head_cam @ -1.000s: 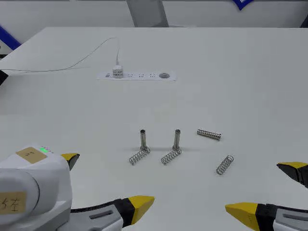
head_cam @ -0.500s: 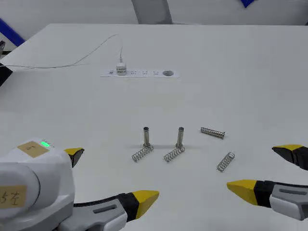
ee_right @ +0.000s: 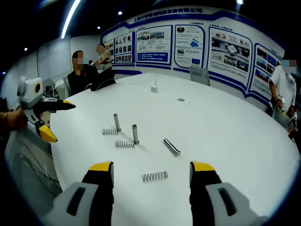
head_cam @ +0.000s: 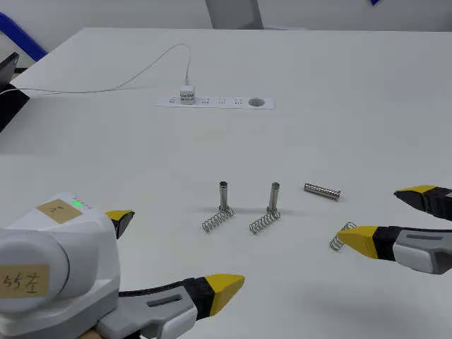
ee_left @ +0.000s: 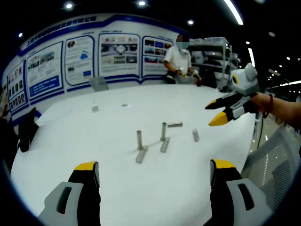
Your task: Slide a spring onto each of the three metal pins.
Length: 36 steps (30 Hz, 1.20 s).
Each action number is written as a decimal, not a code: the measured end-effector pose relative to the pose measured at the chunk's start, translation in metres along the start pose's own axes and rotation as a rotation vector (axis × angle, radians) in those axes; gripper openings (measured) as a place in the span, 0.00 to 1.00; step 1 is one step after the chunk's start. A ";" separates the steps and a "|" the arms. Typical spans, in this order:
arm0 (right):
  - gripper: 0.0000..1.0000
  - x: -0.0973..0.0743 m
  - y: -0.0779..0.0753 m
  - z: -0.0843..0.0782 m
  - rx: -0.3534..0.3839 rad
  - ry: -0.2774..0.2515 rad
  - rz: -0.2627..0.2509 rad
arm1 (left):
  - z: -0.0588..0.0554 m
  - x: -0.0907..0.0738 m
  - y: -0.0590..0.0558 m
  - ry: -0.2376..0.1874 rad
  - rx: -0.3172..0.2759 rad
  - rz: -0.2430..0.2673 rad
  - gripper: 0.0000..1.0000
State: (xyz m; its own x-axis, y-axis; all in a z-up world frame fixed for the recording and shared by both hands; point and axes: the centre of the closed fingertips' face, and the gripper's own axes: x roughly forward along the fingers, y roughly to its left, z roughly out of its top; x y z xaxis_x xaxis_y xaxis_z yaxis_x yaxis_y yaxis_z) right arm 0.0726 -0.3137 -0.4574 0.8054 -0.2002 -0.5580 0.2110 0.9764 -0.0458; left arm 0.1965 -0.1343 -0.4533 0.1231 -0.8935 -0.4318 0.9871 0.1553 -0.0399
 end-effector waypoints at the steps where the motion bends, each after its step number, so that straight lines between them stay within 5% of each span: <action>1: 0.66 0.002 -0.001 0.001 -0.004 0.002 0.000 | 0.000 0.000 0.000 0.000 0.001 0.000 1.00; 20: 0.50 0.045 -0.016 0.017 -0.105 0.027 0.041 | 0.005 0.000 -0.002 -0.030 -0.011 -0.005 1.00; 36: 0.40 0.091 -0.025 0.006 -0.158 0.097 0.076 | 0.005 0.002 -0.005 -0.038 -0.020 -0.020 1.00</action>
State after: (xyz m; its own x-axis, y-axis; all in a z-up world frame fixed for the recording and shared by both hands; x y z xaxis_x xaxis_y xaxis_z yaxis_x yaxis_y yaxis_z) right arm 0.1444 -0.3570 -0.5018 0.7567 -0.1237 -0.6419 0.0557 0.9906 -0.1251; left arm 0.1919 -0.1389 -0.4498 0.1073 -0.9117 -0.3967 0.9872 0.1450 -0.0663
